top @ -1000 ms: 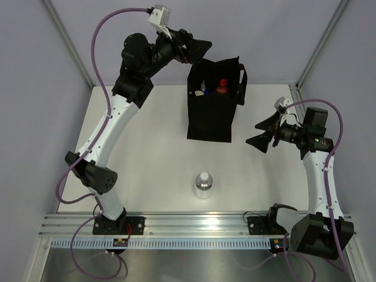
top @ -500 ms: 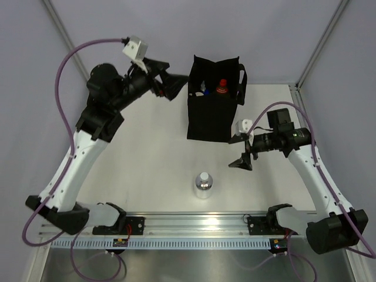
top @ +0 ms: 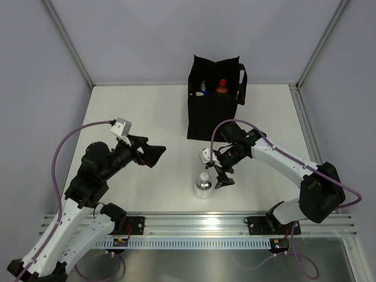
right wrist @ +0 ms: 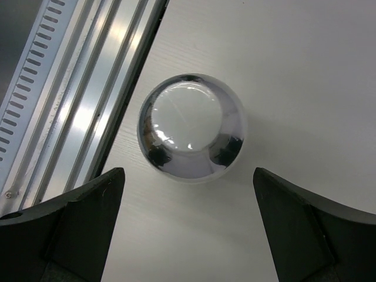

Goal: Place the personal care products into the canvas bag

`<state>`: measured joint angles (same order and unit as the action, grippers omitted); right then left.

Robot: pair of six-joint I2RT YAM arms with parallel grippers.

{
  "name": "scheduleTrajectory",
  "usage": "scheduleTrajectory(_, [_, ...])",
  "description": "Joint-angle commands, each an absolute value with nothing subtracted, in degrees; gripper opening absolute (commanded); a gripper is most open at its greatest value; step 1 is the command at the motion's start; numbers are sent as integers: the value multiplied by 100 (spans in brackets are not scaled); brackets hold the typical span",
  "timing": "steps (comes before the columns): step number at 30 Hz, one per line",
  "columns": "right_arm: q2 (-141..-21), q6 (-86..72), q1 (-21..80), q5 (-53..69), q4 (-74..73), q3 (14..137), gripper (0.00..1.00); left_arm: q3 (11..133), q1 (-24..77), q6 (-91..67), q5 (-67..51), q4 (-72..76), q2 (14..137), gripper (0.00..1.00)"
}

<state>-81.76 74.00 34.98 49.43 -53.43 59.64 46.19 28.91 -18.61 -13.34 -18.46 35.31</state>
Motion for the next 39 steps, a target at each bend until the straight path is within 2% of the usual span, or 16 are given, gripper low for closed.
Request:
scheduleTrajectory(1, [-8314, 6891, 3656, 4825, -4536, 5959, 100, 4264, 2865, -2355, -871, -1723, 2954, 99])
scheduleTrajectory(10, [-8613, 6381, 4376, 4852, -4105, 5705, 99, 3639, 2865, -2654, -764, -1863, 2373, 99])
scheduleTrajectory(15, [-8674, 6337, 4395, 4904, -4131, 5695, 99, 3604, 2865, -2628, -791, -1986, 2294, 99])
scheduleTrajectory(19, [-8868, 6311, 4395, 4861, -4341, 5958, 82, 3595, 2865, -2663, -791, -2048, 2233, 99])
scheduleTrajectory(20, [-8929, 6267, 4395, 4826, -4385, 6011, 70, 3595, 2865, -2680, -791, -2065, 2232, 99])
scheduleTrajectory(22, [-8956, 6153, 4403, 4607, -4430, 6143, 56, 3586, 2865, -2716, -791, -2109, 2171, 99])
scheduleTrajectory(23, [-8930, 6091, 4395, 4501, -4447, 6187, 41, 3569, 2865, -2725, -791, -2118, 2154, 99])
scheduleTrajectory(25, [-8869, 5969, 4395, 4238, -4517, 6336, 26, 3551, 2865, -2768, -765, -2188, 2101, 99])
scheduleTrajectory(26, [-8772, 5924, 4395, 4184, -4648, 6415, 14, 3542, 2865, -2777, -756, -2215, 2048, 99])
scheduleTrajectory(28, [-8640, 5653, 4368, 4122, -4754, 6661, 4, 3533, 2865, -2786, -747, -2267, 1995, 99])
scheduleTrajectory(29, [-8500, 5547, 4351, 4122, -4868, 6784, 1, 3533, 2865, -2795, -747, -2285, 1969, 99])
scheduleTrajectory(33, [-8271, 4809, 4088, 4104, -5001, 7644, 0, 3516, 2865, -2830, -729, -2373, 1811, 99])
scheduleTrajectory(39, [-8577, 3579, 3218, 4236, -5063, 9744, 0, 3463, 2865, -2918, -738, -2408, 1670, 99])
